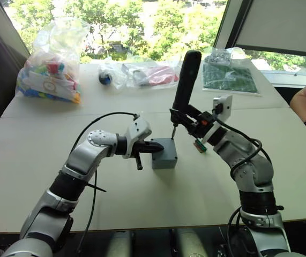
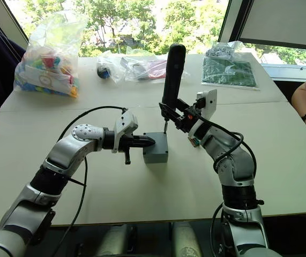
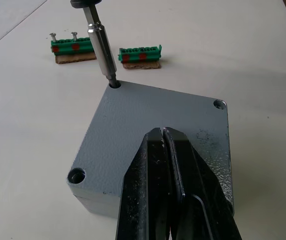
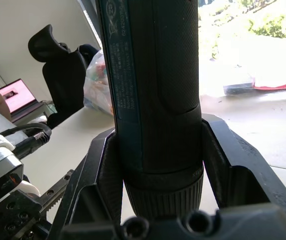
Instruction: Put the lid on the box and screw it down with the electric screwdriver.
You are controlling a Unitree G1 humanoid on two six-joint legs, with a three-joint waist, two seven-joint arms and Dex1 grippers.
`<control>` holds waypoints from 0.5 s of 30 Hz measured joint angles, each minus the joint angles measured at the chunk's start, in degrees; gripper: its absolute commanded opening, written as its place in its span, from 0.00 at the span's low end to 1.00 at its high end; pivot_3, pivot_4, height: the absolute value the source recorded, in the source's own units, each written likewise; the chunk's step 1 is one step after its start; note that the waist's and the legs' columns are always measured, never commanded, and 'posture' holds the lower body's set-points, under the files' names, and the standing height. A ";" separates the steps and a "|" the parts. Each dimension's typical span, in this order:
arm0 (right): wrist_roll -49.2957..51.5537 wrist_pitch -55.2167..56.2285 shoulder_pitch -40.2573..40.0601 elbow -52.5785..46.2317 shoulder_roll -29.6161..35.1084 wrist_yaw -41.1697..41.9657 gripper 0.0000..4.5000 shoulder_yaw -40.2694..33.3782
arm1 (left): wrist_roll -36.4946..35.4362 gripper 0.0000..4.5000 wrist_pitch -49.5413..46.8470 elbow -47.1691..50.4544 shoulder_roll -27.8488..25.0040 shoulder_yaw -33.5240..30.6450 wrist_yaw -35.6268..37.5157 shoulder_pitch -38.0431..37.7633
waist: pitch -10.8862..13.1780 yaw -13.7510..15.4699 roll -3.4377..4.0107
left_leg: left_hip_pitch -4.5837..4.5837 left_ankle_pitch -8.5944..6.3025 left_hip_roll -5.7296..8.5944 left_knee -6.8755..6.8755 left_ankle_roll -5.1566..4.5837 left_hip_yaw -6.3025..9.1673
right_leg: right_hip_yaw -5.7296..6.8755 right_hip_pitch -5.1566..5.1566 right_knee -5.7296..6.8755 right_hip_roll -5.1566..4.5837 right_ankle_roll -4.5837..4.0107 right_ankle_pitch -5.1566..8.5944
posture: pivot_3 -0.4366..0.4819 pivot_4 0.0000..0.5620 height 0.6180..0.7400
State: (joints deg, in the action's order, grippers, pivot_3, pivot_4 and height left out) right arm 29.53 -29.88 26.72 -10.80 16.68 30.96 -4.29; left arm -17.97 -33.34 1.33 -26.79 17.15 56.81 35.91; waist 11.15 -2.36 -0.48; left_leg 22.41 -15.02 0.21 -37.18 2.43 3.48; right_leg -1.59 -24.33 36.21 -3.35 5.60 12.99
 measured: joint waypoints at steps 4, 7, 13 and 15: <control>-1.32 2.47 -3.29 -2.96 1.62 1.16 0.40 1.57 | 0.09 0.00 0.04 0.70 -0.08 -0.01 -0.12 -0.73 | -0.07 0.01 -0.06 | -0.06 0.00 0.00 0.00 0.00 0.00 | 0.00 0.09 -0.01 0.00 0.00 0.00 | 0.48 0.27 1.00; -2.49 3.56 -4.22 -3.75 2.42 1.43 0.40 2.65 | 0.40 0.00 0.10 1.02 -0.08 0.00 -0.19 -1.39 | -0.29 -0.01 -0.14 | -0.21 0.00 0.00 0.01 0.00 0.01 | 0.01 0.25 -0.03 0.00 -0.01 0.01 | 0.48 0.27 1.00; -4.67 3.85 -4.52 -3.51 2.45 0.43 0.40 4.28 | 1.43 0.00 0.09 0.95 0.00 0.08 -0.42 -1.66 | -0.37 0.01 -0.14 | -0.99 -0.06 -0.02 0.15 -0.07 0.01 | 0.02 1.04 -0.19 0.00 -0.15 0.27 | 0.48 0.27 1.00; -4.83 3.84 -4.47 -3.38 2.42 0.22 0.40 4.53 | 1.65 0.00 0.11 0.93 0.11 0.08 -0.48 -1.66 | -0.39 0.01 -0.16 | -1.01 -0.06 -0.02 0.16 -0.07 0.02 | 0.03 1.05 -0.19 0.00 -0.15 0.30 | 0.48 0.27 1.00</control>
State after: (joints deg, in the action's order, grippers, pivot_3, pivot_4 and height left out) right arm 24.70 -26.04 22.24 -14.18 19.11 31.18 0.24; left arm -16.31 -33.23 2.27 -26.68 17.23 56.33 34.25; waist 10.76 -2.36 -0.64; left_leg 21.40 -15.08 0.19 -37.02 2.36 3.50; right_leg -1.56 -23.28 36.03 -3.35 5.46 13.29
